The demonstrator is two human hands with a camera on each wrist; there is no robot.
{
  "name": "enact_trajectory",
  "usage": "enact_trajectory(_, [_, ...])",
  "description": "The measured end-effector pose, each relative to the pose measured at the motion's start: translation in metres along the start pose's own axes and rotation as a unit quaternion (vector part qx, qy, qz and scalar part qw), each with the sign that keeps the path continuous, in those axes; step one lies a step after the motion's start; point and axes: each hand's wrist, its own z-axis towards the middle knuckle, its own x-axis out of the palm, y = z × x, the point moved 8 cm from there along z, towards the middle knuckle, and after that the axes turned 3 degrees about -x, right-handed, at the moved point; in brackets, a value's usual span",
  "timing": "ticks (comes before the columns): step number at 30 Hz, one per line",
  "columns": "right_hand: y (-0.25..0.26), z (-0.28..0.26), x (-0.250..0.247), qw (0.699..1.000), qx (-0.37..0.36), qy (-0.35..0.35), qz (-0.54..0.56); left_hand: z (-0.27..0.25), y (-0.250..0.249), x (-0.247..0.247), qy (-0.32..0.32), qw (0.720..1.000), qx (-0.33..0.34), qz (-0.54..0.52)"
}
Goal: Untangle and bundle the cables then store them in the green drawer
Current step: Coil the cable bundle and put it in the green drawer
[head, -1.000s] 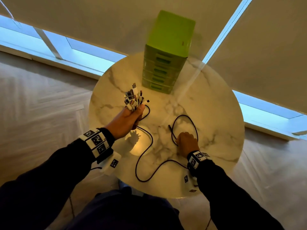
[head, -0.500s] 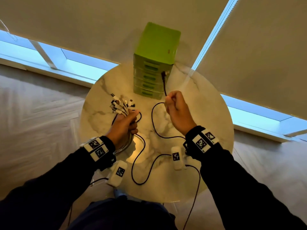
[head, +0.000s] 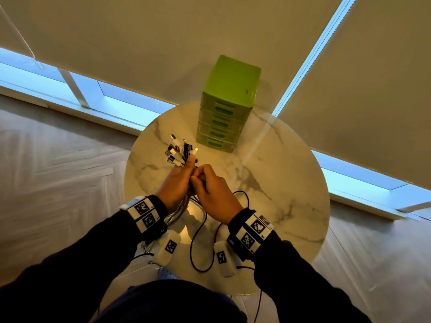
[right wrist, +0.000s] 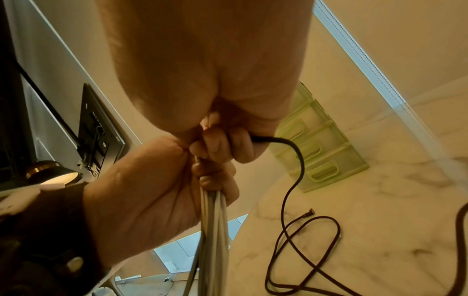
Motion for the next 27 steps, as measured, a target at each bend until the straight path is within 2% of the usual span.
enact_trajectory(2, [0.000, -0.001, 0.000, 1.000, -0.003, 0.002, -0.022, 0.001, -0.002, -0.009, 0.003, 0.999, 0.016, 0.047])
enact_trajectory(6, [-0.008, -0.007, 0.002, 0.986, -0.042, 0.026, -0.162, 0.005, -0.019, -0.035, -0.063, 0.996, 0.032, 0.053])
enact_trajectory(7, [-0.013, -0.010, 0.004, 0.981, -0.054, 0.037, -0.182, 0.006, -0.026, -0.040, -0.078, 0.996, 0.041, 0.032])
enact_trajectory(9, [-0.026, -0.018, 0.007, 0.985, -0.059, 0.064, -0.151, 0.006, -0.039, -0.052, -0.094, 0.992, 0.055, -0.063])
enact_trajectory(11, [-0.047, -0.027, 0.010, 0.988, -0.019, 0.103, -0.111, 0.006, -0.052, -0.068, -0.122, 0.980, 0.063, -0.145])
enact_trajectory(13, [-0.071, -0.037, 0.013, 0.982, 0.035, 0.142, -0.118, 0.006, -0.067, -0.086, -0.147, 0.968, 0.077, -0.187])
enact_trajectory(17, [-0.114, -0.041, 0.006, 0.960, 0.152, 0.179, -0.155, 0.007, -0.093, -0.099, -0.132, 0.971, 0.104, -0.168])
enact_trajectory(19, [-0.122, -0.028, -0.010, 0.954, 0.191, 0.134, -0.190, 0.006, -0.098, -0.091, -0.113, 0.980, 0.121, -0.109])
enact_trajectory(21, [-0.107, -0.009, -0.035, 0.961, 0.183, 0.014, -0.206, 0.006, -0.092, -0.077, -0.096, 0.987, 0.124, -0.025])
enact_trajectory(23, [-0.078, 0.007, -0.050, 0.969, 0.162, -0.084, -0.165, 0.005, -0.079, -0.062, -0.073, 0.991, 0.108, 0.035])
enact_trajectory(25, [-0.043, 0.019, -0.050, 0.976, 0.135, -0.122, -0.121, 0.006, -0.065, -0.048, -0.058, 0.993, 0.086, 0.061])
enact_trajectory(27, [-0.013, 0.027, -0.039, 0.984, 0.086, -0.125, -0.097, 0.007, -0.052, -0.042, -0.077, 0.992, 0.057, 0.086])
